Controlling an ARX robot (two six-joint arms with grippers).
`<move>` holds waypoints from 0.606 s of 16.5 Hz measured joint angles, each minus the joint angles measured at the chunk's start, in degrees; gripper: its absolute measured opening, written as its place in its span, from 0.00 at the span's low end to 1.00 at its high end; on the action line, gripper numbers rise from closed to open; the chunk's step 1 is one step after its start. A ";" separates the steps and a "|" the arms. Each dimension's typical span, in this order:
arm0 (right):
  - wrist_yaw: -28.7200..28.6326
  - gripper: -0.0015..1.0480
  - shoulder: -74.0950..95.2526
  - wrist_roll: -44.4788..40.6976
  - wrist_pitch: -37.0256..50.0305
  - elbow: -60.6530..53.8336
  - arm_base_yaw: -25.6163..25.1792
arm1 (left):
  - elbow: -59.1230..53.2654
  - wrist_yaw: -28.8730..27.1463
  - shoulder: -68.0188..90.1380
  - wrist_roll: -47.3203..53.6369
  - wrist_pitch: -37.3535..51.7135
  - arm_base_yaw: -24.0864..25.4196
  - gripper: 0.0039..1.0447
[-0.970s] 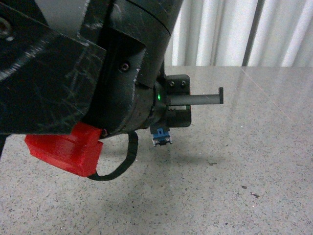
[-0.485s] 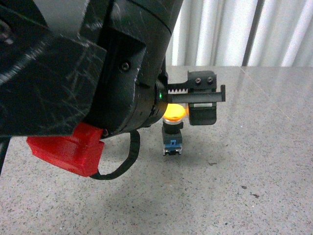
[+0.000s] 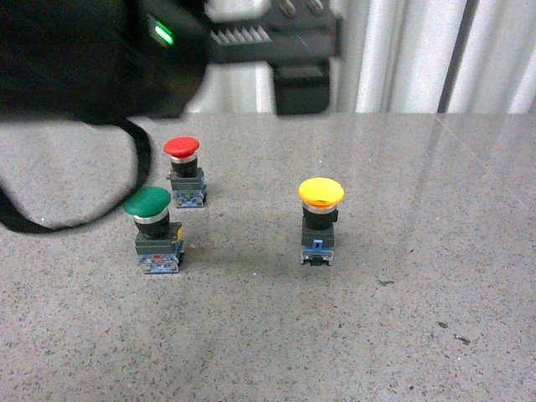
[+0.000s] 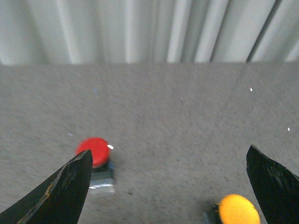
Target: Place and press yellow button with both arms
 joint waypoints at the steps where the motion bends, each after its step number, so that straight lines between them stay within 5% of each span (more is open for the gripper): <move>1: 0.00 0.94 0.00 -0.02 0.00 0.00 0.00 | -2.80 0.22 -7.74 3.43 0.37 2.91 0.94; 6: 0.00 0.94 0.00 0.00 0.02 0.00 0.00 | -13.62 15.80 -44.76 17.03 -14.99 28.70 0.93; 7: 0.00 0.94 0.00 0.00 0.02 0.00 0.00 | -16.09 19.37 -51.15 14.97 -17.46 32.50 0.82; 10: 0.00 0.94 0.00 0.00 0.02 0.00 0.00 | -31.17 21.46 -61.07 11.85 -14.64 32.02 0.45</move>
